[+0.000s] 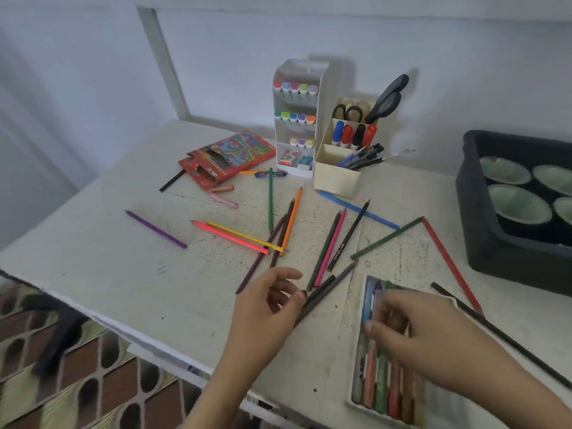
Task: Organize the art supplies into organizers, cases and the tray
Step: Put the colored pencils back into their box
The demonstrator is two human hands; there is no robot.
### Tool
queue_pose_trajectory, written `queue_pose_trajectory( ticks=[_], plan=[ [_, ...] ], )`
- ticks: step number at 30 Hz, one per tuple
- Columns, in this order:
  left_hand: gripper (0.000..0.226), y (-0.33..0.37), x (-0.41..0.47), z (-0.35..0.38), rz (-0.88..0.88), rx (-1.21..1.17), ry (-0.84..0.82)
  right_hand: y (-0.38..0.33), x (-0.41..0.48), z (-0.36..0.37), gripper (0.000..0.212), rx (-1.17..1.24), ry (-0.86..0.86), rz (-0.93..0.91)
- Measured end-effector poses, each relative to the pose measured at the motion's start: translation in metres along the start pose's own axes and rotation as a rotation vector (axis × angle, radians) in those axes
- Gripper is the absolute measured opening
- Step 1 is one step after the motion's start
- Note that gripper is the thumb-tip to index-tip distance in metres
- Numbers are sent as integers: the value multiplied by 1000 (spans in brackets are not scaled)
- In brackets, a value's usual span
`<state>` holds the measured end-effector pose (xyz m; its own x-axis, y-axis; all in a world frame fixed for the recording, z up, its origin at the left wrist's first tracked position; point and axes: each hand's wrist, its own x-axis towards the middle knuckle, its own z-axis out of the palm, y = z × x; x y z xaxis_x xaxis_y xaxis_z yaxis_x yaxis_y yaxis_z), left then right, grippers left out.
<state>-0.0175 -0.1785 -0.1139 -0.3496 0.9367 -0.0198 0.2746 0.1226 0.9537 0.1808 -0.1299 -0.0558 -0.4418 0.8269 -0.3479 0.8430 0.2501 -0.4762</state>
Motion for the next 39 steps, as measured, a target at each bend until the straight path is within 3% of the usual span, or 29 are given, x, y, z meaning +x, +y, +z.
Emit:
queue_pose_trajectory(
  ticks=[6, 11, 15, 18, 24, 32, 35, 39],
  plan=[
    [24, -16, 63, -50, 85, 147, 173, -49, 86, -19, 17, -79, 24, -148],
    [26, -30, 143, -90, 165, 395, 180, -95, 196, -14, 17, -166, 205, -205],
    [36, -42, 196, -115, 346, 678, 64, -125, 261, 0, 13, -284, 370, -298],
    [28, -42, 218, -126, 464, 774, -74, -135, 289, 9, 11, -406, 446, -287],
    [22, -42, 230, -139, 534, 799, -252, -145, 305, 15, 16, -609, 471, -213],
    [11, -50, 230, -146, 530, 589, -112, -154, 295, 19, 19, -898, 547, -260],
    [3, -37, 220, -147, 493, 395, -64, -152, 287, 17, 12, -783, 610, -290],
    [9, -21, 202, -144, 372, 228, -17, -152, 269, 10, 20, -321, 699, -297]
  ],
)
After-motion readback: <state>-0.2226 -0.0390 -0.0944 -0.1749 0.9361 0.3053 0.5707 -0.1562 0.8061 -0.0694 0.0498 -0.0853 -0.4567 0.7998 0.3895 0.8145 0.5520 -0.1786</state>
